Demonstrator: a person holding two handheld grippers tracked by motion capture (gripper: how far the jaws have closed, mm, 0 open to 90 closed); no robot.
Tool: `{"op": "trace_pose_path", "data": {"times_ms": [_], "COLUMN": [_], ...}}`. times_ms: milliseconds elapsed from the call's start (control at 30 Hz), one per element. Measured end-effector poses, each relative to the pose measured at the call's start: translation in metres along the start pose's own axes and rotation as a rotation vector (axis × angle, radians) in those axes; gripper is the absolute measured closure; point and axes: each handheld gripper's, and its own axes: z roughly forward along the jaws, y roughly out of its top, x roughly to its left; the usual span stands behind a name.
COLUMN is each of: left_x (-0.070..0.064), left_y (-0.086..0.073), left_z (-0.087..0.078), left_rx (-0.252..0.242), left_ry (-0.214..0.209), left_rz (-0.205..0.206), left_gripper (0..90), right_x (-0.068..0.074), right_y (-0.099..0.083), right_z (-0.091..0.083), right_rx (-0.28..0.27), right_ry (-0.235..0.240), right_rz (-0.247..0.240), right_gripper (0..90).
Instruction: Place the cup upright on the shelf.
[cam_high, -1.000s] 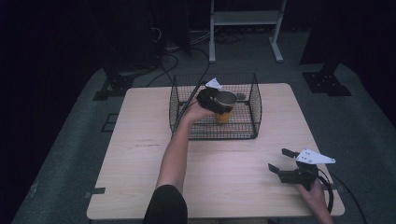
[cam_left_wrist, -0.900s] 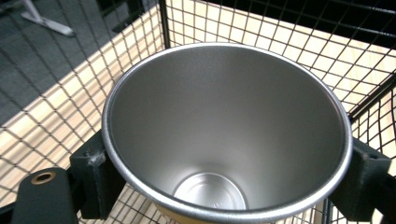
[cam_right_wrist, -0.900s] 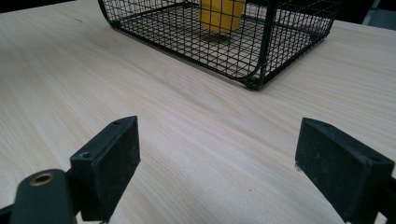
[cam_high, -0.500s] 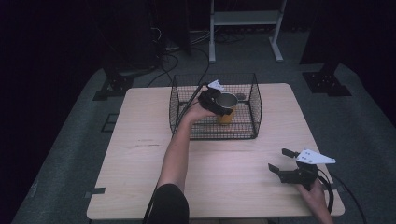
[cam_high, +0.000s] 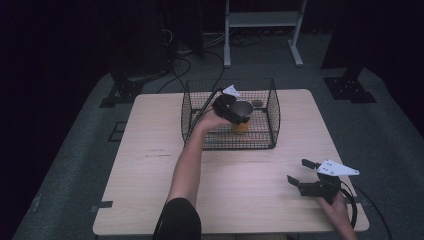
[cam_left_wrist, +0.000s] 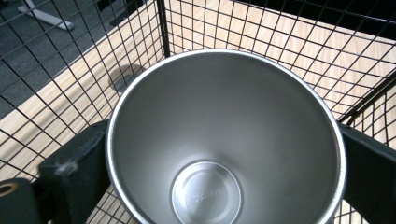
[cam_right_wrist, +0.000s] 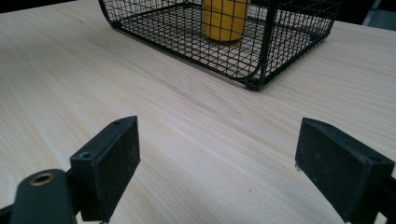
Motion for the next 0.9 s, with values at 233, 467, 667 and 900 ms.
{"op": "trace_pose_path", "data": {"times_ms": [233, 467, 667, 900], "left_x": [0.001, -0.001, -0.002, -0.005], "left_y": [0.001, 0.005, 0.009, 0.015], "left_z": [-0.004, -0.007, -0.013, -0.021], "left_rx": [-0.015, -0.050, -0.080, -0.128], "left_ry": [0.024, 0.036, 0.042, 0.047], "left_rz": [0.003, 0.018, 0.031, 0.027], "left_gripper": [0.0, 0.0, 0.0, 0.0], "right_x": [0.000, 0.000, 0.000, -0.001], "right_y": [0.000, 0.000, 0.000, -0.001], "right_z": [0.000, 0.000, -0.001, -0.001], "right_rx": [-0.001, -0.001, -0.006, -0.015], "right_ry": [0.001, 0.001, 0.005, 0.007], "right_rz": [0.001, 0.003, 0.009, 0.012], "right_gripper": [12.9, 12.9, 12.9, 12.9]}}
